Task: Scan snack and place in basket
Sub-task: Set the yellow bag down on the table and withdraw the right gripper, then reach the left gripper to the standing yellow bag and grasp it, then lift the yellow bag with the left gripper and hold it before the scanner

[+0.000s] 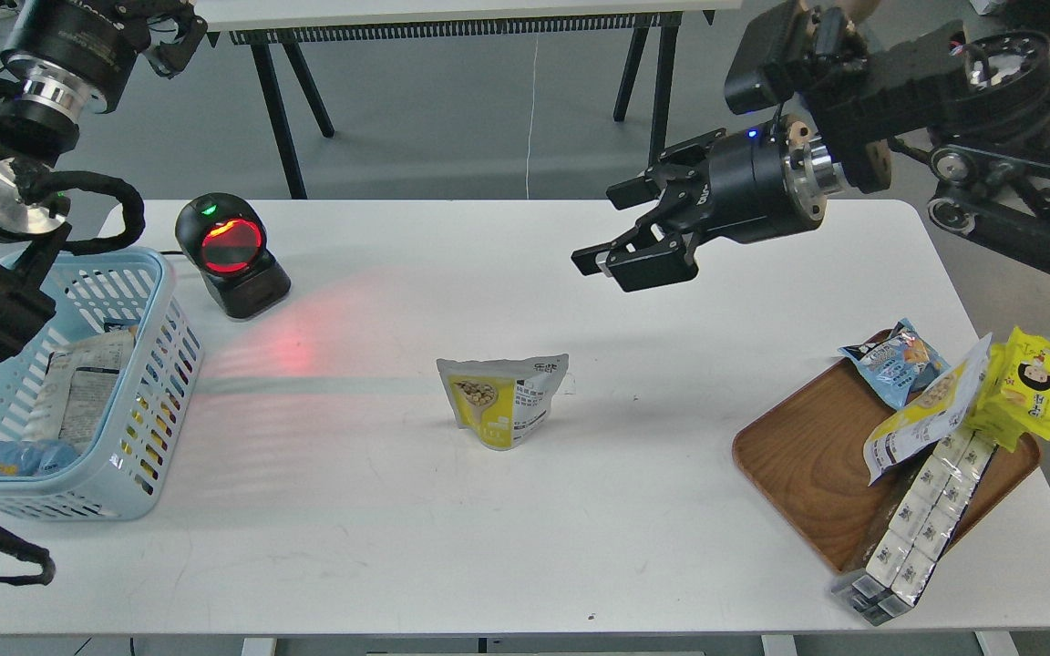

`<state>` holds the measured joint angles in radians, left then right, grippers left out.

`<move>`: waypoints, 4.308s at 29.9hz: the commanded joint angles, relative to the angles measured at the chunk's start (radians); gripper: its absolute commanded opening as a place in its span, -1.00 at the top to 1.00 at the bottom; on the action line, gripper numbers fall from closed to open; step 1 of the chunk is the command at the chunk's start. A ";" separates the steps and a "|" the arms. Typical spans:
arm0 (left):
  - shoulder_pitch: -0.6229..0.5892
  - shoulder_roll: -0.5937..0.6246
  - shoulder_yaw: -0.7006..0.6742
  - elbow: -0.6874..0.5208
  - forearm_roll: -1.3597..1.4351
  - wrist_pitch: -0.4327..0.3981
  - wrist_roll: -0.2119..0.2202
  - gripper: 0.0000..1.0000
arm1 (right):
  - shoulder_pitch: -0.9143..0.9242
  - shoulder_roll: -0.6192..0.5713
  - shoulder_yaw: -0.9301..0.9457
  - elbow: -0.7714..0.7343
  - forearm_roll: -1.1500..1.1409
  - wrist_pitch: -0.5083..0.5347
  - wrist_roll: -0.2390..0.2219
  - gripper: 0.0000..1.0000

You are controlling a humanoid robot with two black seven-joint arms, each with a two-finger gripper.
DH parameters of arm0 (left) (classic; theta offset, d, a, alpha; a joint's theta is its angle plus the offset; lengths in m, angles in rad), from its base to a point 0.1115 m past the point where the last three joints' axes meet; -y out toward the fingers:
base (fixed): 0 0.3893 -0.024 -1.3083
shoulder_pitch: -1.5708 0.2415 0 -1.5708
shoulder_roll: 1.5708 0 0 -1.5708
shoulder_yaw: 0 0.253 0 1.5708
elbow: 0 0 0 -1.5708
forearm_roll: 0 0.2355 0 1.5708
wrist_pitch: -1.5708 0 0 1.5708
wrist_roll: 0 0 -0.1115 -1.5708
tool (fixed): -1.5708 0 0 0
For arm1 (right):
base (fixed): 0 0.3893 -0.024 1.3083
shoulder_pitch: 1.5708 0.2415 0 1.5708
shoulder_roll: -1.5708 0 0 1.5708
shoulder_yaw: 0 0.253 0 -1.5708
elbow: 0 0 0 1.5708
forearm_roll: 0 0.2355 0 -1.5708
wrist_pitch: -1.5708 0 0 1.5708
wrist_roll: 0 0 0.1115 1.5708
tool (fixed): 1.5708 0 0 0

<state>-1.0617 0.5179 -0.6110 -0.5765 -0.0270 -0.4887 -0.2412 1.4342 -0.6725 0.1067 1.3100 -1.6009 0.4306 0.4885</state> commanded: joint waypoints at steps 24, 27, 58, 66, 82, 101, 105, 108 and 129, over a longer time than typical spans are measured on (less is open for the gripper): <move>-0.141 0.199 0.031 -0.776 1.220 0.000 0.022 -0.98 | -0.204 0.113 0.149 -0.719 1.500 0.000 0.000 -0.97; -0.132 0.139 0.034 -0.851 1.412 0.000 0.022 -0.98 | -0.233 0.137 0.154 -0.730 1.692 0.000 0.000 -0.96; 0.052 -0.041 0.382 -0.824 2.209 0.000 -0.070 -0.58 | -0.557 0.272 0.512 -0.744 1.894 0.058 0.000 -0.98; 0.071 -0.067 0.382 -0.790 2.209 0.000 -0.070 0.18 | -0.557 0.286 0.513 -0.742 1.894 0.058 0.000 -0.98; 0.063 -0.064 0.378 -0.752 2.209 0.000 -0.098 1.00 | -0.552 0.286 0.515 -0.742 1.892 0.058 0.000 -0.98; 0.071 0.263 0.241 -0.842 2.209 0.000 -0.184 1.00 | -0.555 0.272 0.515 -0.742 1.891 0.058 0.000 -0.98; 0.092 0.301 0.247 -0.803 2.209 0.022 -0.184 1.00 | -0.555 0.275 0.515 -0.742 1.891 0.058 0.000 -0.98; 0.100 0.307 0.246 -0.769 2.209 0.032 -0.187 1.00 | -0.554 0.275 0.515 -0.742 1.891 0.058 0.000 -0.98; 0.095 0.303 0.244 -0.703 2.209 0.036 -0.207 1.00 | -0.554 0.275 0.515 -0.742 1.891 0.058 0.000 -0.98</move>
<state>-0.9660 0.8207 -0.3673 -1.2794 2.1817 -0.4517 -0.4453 0.8792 -0.3975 0.6213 0.5675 0.2901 0.4887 0.4887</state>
